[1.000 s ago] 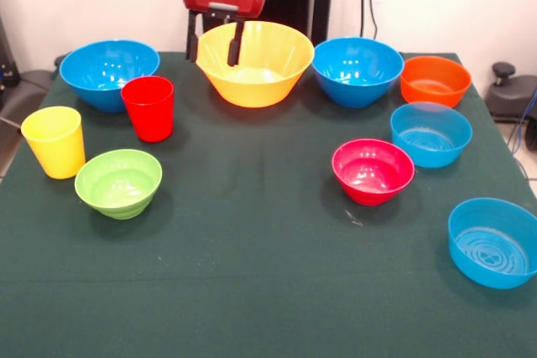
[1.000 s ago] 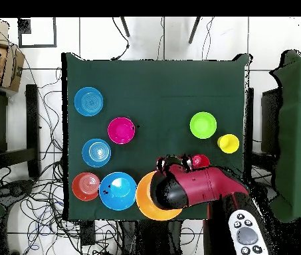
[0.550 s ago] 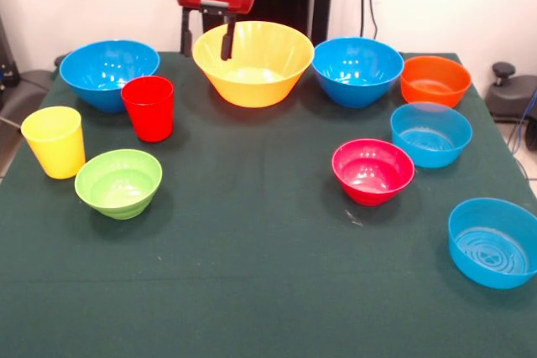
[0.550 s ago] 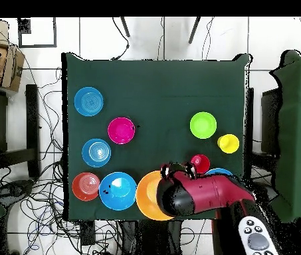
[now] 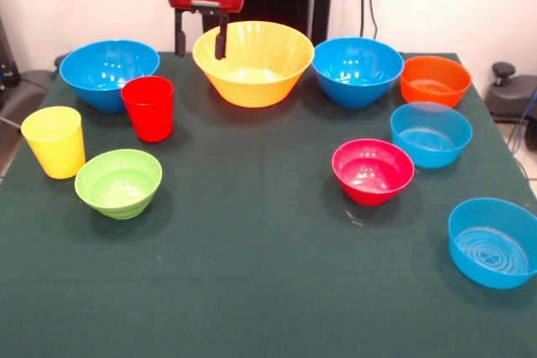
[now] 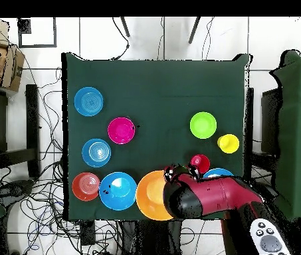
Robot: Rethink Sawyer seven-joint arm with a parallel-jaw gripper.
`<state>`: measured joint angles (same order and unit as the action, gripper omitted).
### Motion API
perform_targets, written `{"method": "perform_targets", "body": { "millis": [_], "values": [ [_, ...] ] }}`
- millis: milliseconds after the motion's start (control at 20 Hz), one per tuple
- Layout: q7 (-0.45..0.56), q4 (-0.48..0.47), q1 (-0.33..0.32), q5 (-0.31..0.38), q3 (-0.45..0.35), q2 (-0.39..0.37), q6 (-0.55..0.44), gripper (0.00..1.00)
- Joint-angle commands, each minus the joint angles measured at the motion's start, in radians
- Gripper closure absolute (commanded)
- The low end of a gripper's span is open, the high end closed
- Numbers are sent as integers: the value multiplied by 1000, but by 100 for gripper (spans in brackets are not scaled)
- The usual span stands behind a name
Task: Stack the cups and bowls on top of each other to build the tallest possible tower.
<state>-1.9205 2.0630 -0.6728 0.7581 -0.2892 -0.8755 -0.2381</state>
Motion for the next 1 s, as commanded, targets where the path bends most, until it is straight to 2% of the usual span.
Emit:
{"method": "perform_targets", "body": {
  "millis": [50, 350, 700, 1000],
  "values": [
    [195, 21, 45, 118, -87, 57, -132, 0],
    [154, -14, 100, 170, -38, 60, -149, 0],
    [120, -36, 139, 193, -9, 45, -175, 0],
    [89, -42, 124, 189, -21, 48, -145, 0]
  ]
}}
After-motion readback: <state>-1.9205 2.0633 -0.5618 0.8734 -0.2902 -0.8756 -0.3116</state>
